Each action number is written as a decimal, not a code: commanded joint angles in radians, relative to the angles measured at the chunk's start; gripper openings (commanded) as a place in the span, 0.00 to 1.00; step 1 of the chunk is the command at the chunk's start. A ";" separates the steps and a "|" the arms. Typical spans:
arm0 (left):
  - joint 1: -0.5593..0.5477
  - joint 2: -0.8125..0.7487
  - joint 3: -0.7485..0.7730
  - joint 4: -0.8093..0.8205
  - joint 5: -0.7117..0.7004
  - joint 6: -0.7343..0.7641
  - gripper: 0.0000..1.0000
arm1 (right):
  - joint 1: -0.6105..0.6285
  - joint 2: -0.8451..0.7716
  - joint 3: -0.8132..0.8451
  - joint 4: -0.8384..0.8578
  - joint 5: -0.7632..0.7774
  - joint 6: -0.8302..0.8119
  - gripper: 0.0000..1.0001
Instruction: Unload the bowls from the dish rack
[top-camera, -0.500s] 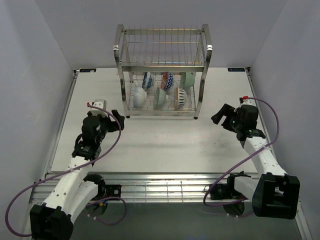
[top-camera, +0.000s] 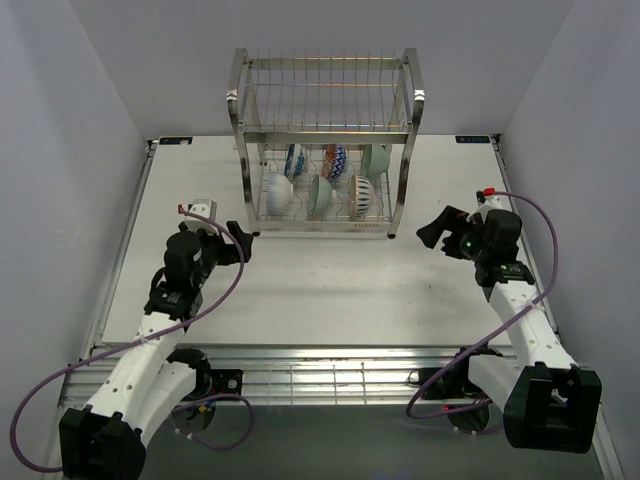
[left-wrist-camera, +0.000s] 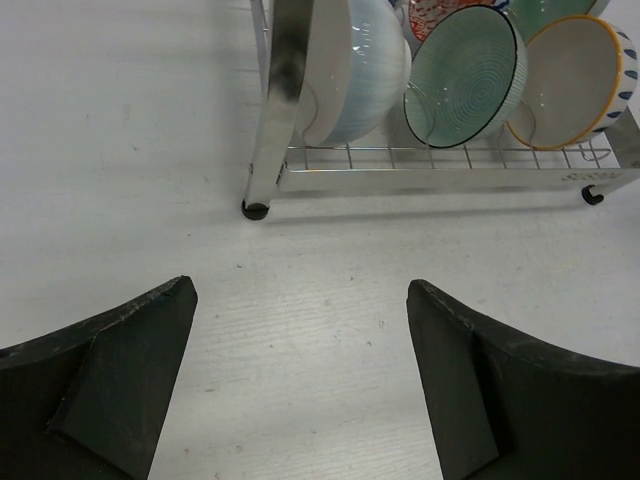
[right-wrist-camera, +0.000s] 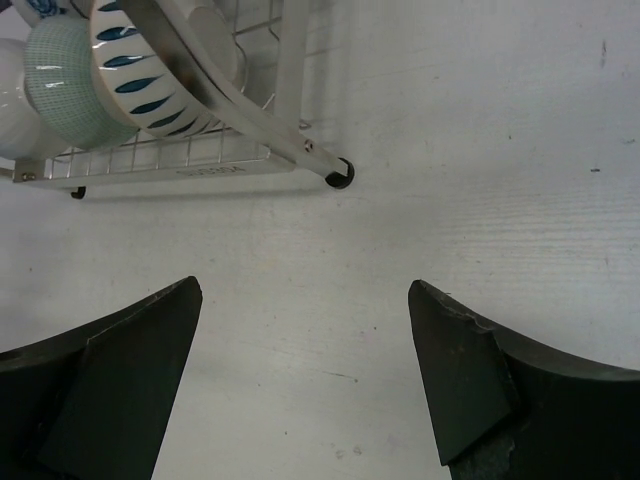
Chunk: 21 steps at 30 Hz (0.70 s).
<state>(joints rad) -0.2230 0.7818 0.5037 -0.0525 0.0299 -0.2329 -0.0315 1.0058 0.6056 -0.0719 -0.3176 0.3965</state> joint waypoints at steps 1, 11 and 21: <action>-0.019 -0.021 0.022 0.009 0.083 0.021 0.97 | -0.001 -0.070 -0.030 0.078 -0.073 -0.031 0.90; -0.047 -0.007 0.016 0.077 0.292 -0.022 0.98 | -0.001 -0.070 -0.083 0.187 -0.212 -0.013 0.90; -0.049 0.255 0.182 0.184 0.415 -0.177 0.93 | -0.001 -0.085 -0.158 0.256 -0.253 -0.008 0.90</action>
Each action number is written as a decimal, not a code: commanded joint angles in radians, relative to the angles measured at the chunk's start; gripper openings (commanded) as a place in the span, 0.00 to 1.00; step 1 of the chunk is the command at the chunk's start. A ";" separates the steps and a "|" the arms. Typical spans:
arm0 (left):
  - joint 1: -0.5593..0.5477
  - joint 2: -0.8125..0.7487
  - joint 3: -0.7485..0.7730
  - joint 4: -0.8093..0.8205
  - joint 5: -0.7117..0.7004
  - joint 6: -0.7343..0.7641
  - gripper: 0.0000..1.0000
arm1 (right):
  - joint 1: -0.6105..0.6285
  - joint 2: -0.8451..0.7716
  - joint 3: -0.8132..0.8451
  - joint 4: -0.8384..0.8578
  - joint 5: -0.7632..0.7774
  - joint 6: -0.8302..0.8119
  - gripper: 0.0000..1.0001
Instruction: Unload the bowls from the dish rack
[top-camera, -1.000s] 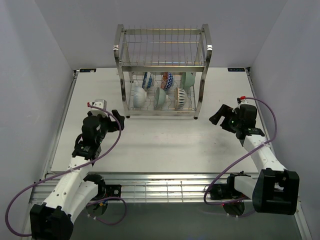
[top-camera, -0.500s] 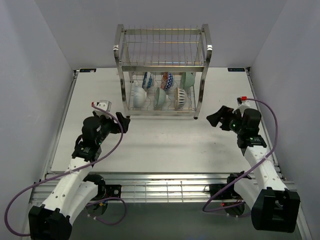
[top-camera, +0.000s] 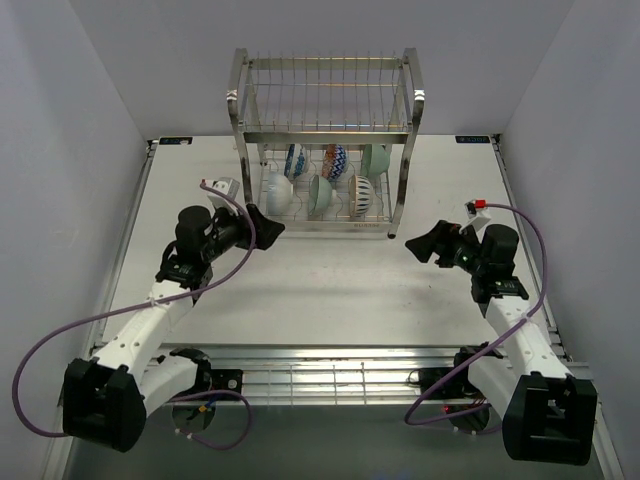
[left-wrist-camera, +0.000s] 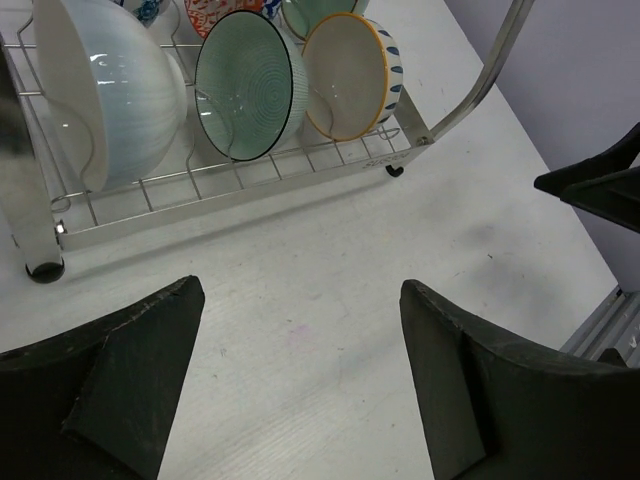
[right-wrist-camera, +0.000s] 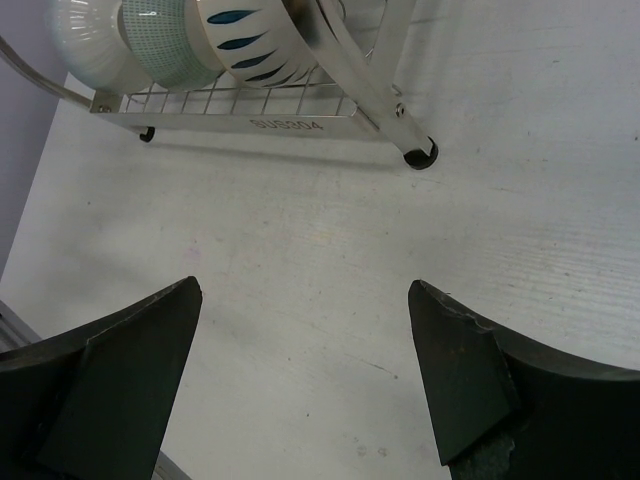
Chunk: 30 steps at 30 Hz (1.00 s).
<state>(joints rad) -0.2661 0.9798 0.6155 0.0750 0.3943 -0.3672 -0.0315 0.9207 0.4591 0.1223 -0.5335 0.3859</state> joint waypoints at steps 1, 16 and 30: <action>-0.007 0.080 0.099 0.058 0.049 -0.035 0.88 | -0.001 0.003 -0.014 0.065 -0.046 0.002 0.90; -0.025 0.175 0.090 0.100 -0.067 0.025 0.72 | -0.001 0.021 -0.040 0.128 -0.068 0.025 0.90; -0.113 0.344 0.159 0.261 -0.345 0.122 0.66 | -0.001 0.007 -0.057 0.145 -0.079 0.031 0.90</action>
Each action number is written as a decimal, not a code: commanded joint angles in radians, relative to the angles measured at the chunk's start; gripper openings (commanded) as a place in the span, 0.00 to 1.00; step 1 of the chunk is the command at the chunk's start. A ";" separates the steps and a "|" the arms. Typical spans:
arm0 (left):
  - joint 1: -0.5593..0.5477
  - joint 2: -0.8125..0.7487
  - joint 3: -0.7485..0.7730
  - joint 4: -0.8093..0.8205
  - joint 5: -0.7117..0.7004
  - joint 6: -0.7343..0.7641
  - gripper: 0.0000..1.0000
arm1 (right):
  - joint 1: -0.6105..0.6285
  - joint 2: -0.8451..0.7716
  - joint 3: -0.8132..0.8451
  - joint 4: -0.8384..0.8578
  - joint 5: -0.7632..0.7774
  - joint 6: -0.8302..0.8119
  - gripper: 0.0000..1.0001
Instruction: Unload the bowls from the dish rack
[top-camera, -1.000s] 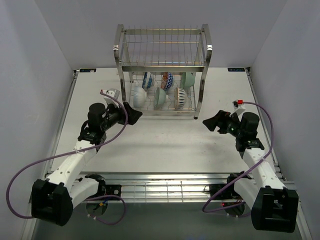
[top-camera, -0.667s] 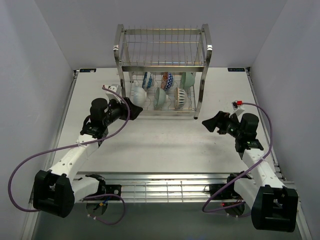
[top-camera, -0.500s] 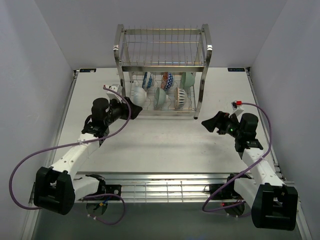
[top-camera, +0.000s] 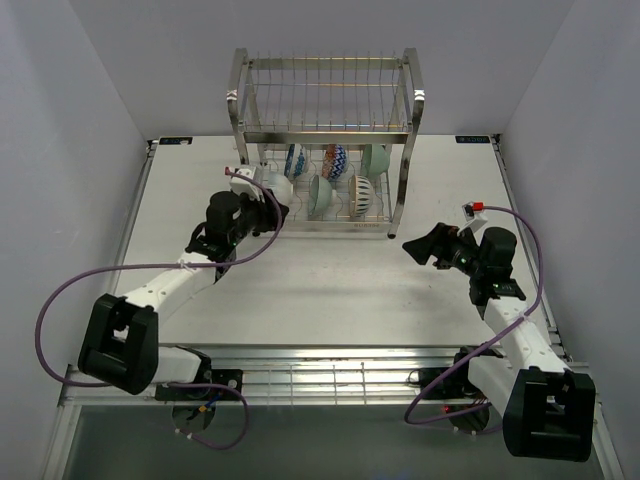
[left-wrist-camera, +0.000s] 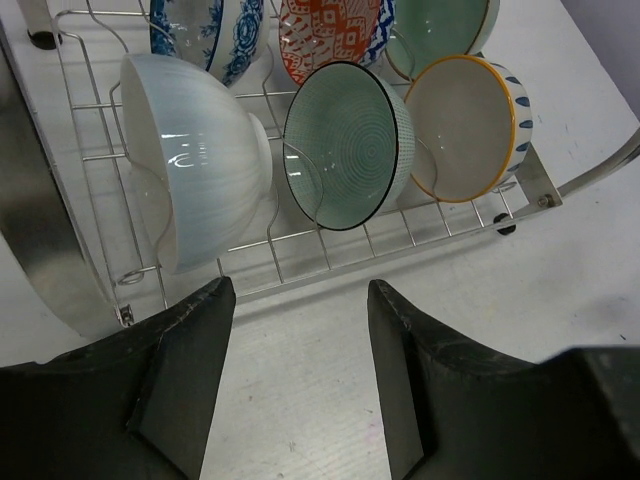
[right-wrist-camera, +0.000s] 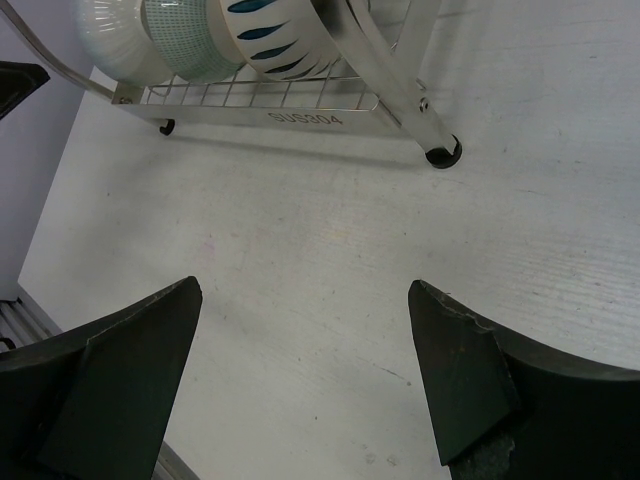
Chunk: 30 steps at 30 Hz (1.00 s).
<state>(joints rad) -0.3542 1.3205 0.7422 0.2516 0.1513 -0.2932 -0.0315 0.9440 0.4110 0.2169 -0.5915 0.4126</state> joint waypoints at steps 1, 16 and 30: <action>-0.032 0.023 0.032 0.095 -0.105 0.055 0.66 | -0.001 -0.016 -0.009 0.052 -0.016 0.006 0.90; -0.043 0.115 0.020 0.190 -0.303 0.104 0.67 | -0.001 -0.011 -0.012 0.058 -0.013 0.003 0.90; -0.043 0.213 0.062 0.230 -0.225 0.078 0.69 | -0.001 -0.014 -0.011 0.053 -0.005 -0.001 0.90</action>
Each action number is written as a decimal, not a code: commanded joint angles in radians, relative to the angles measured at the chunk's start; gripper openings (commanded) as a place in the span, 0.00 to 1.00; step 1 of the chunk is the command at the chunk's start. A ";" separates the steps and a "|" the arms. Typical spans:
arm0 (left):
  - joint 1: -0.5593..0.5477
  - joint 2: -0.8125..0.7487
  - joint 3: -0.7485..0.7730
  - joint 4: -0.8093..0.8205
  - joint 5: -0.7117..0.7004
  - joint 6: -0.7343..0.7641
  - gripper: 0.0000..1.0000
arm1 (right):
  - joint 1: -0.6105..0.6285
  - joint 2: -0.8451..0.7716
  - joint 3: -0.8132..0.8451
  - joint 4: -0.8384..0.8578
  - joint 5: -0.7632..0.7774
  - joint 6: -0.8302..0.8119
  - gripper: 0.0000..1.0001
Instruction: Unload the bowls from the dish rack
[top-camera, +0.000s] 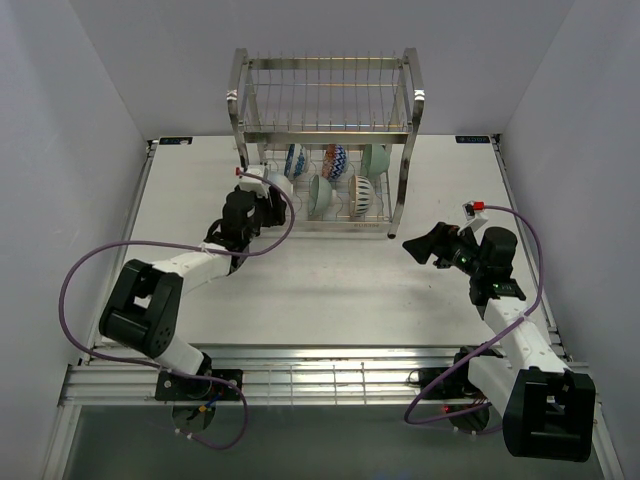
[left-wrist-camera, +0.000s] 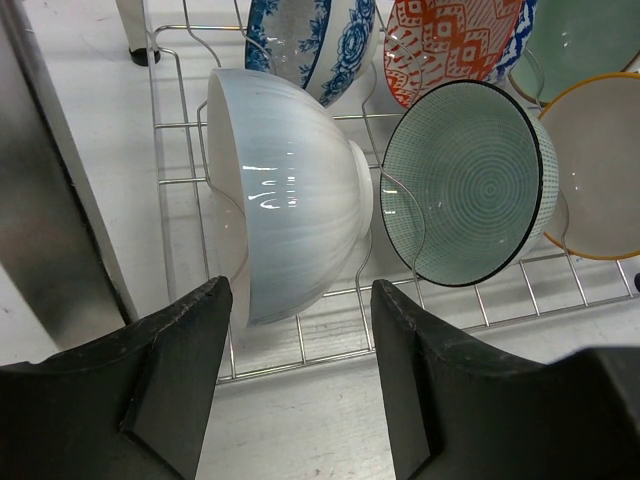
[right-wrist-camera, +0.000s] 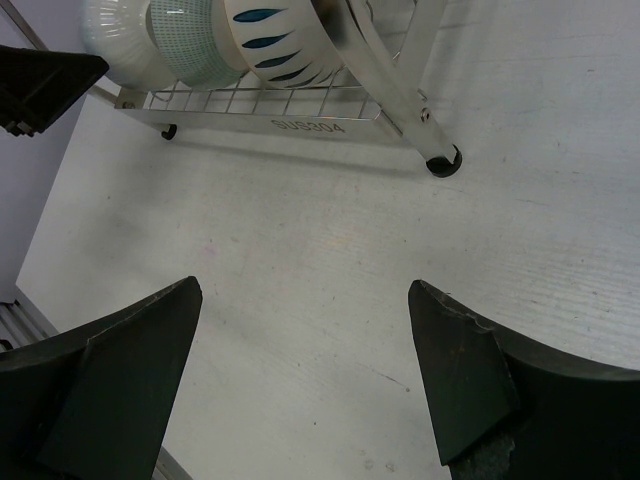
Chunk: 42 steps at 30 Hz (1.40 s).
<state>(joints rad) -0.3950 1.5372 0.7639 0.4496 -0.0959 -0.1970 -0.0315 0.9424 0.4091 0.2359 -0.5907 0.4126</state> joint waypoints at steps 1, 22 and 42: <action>-0.002 0.001 0.040 0.037 0.022 -0.021 0.69 | -0.001 -0.013 -0.009 0.034 -0.006 -0.003 0.90; -0.002 0.084 0.011 0.202 0.091 -0.157 0.55 | -0.001 -0.001 -0.009 0.034 -0.004 -0.008 0.90; 0.001 0.070 -0.123 0.390 0.194 -0.214 0.15 | -0.001 0.021 -0.009 0.025 0.000 -0.014 0.90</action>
<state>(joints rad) -0.3813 1.6413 0.6563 0.8257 0.0097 -0.4076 -0.0315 0.9577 0.4091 0.2356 -0.5900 0.4114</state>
